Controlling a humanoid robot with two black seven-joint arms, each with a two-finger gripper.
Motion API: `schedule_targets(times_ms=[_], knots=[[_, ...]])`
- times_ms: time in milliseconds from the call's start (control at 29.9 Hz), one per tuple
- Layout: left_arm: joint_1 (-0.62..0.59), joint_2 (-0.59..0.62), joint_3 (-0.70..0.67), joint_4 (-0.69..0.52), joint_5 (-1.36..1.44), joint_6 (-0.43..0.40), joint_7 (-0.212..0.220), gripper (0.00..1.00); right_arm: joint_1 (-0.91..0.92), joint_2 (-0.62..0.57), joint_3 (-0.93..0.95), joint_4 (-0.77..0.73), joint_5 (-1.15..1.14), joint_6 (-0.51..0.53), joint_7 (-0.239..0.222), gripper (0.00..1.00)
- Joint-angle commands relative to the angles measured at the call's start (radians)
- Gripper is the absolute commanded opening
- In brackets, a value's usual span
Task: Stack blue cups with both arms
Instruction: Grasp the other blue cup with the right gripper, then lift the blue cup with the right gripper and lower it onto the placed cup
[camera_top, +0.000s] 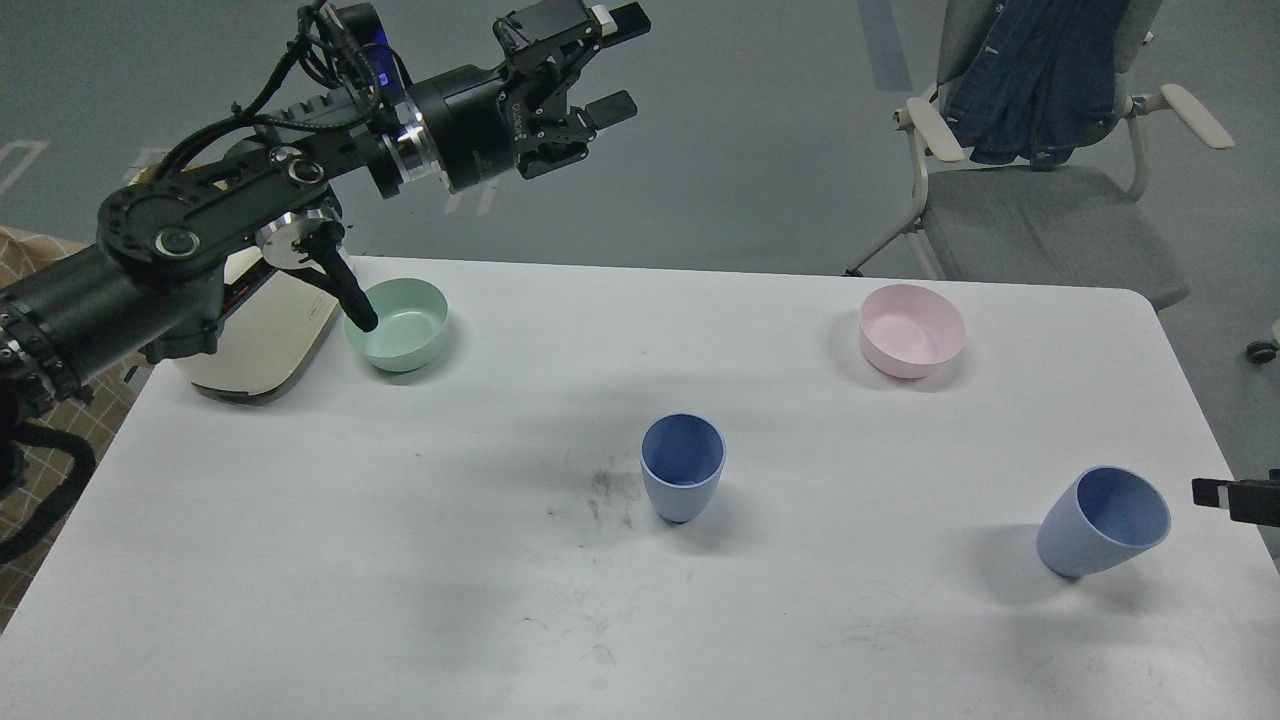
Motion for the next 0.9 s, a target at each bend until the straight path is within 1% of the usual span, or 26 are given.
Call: schedule_targets(times_ms=[0,67,134,201,301,334,368,669,735,869], knots=[[0.004,0.004,0.000,-0.001,0.000,0.000,0.000,0.95,-0.022,0.039,0.000,-0.024,0.006,-0.002,0.000,0.61],[0.004,0.004,0.000,-0.001,0.000,0.000,0.000,0.95,-0.034,0.050,0.003,-0.028,0.006,-0.002,0.000,0.51],[0.004,0.004,0.000,-0.001,0.000,0.000,0.000,0.95,-0.050,0.070,0.009,-0.033,0.006,-0.004,0.000,0.31],[0.004,0.006,0.000,-0.004,0.000,0.000,0.000,0.95,-0.053,0.074,0.009,-0.037,0.005,-0.004,0.000,0.16],[0.004,0.006,0.000,-0.007,0.000,0.000,0.000,0.95,-0.054,0.074,0.009,-0.037,0.005,-0.004,0.000,0.09],[0.004,0.006,0.000,-0.011,0.000,0.000,0.000,0.95,-0.054,0.073,0.006,-0.037,0.005,-0.004,0.000,0.03],[0.004,0.006,0.000,-0.012,0.000,0.000,0.000,0.95,-0.054,0.073,0.006,-0.037,0.005,-0.004,0.000,0.00],[0.004,0.009,-0.001,-0.014,0.000,0.000,0.000,0.95,-0.027,0.061,0.029,-0.022,0.003,-0.002,0.000,0.00],[0.004,0.009,-0.009,-0.012,0.000,0.000,0.002,0.95,0.007,0.057,0.032,-0.018,0.003,-0.001,0.000,0.00],[0.004,0.011,-0.012,-0.014,0.000,0.000,0.002,0.95,0.148,0.034,0.031,0.028,0.005,0.014,0.000,0.00]])
